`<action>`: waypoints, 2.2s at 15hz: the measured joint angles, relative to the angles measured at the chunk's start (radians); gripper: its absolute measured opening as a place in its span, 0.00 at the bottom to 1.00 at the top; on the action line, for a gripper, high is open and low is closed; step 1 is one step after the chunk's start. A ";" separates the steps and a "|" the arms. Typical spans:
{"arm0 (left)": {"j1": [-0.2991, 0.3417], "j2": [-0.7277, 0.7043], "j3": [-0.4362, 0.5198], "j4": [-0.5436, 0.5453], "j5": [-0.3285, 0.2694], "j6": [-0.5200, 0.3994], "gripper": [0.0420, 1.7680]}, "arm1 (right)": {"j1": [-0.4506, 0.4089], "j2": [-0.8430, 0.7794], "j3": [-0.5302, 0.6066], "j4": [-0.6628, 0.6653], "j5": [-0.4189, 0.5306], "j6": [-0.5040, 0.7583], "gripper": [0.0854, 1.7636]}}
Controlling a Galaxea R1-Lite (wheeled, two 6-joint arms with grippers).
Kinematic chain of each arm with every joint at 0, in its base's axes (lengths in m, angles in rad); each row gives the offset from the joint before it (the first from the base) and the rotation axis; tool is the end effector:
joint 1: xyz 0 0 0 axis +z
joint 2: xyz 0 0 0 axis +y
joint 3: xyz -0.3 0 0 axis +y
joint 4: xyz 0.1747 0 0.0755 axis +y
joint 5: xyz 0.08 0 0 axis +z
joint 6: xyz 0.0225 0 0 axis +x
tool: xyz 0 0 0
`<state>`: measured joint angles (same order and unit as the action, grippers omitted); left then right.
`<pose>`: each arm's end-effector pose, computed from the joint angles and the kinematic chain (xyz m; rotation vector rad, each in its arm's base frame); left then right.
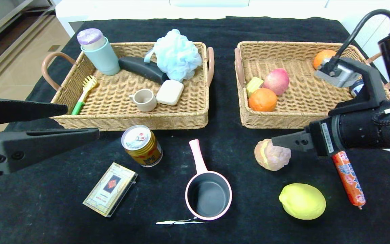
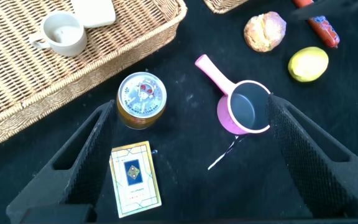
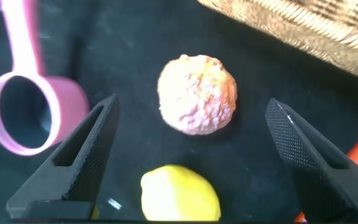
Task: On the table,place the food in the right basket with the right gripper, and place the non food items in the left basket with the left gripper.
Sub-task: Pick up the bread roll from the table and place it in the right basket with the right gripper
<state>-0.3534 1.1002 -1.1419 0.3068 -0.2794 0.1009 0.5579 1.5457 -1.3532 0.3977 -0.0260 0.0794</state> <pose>0.1231 -0.0520 0.3235 0.1069 0.2374 -0.6421 0.2239 0.1390 0.2835 -0.0964 0.5913 0.4927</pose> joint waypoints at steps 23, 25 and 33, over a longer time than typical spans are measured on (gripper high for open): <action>0.000 0.008 0.005 0.000 -0.004 0.001 0.97 | 0.026 0.238 -0.053 -0.002 -0.150 0.057 0.97; 0.000 0.008 0.005 0.000 -0.003 0.001 0.97 | 0.029 0.239 -0.050 -0.001 -0.149 0.056 0.78; 0.000 0.010 0.006 0.001 -0.004 0.001 0.97 | 0.027 0.235 -0.044 0.000 -0.145 0.056 0.48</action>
<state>-0.3534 1.1106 -1.1362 0.3077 -0.2832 0.1023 0.5849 1.7804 -1.3974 0.3977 -0.1711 0.1355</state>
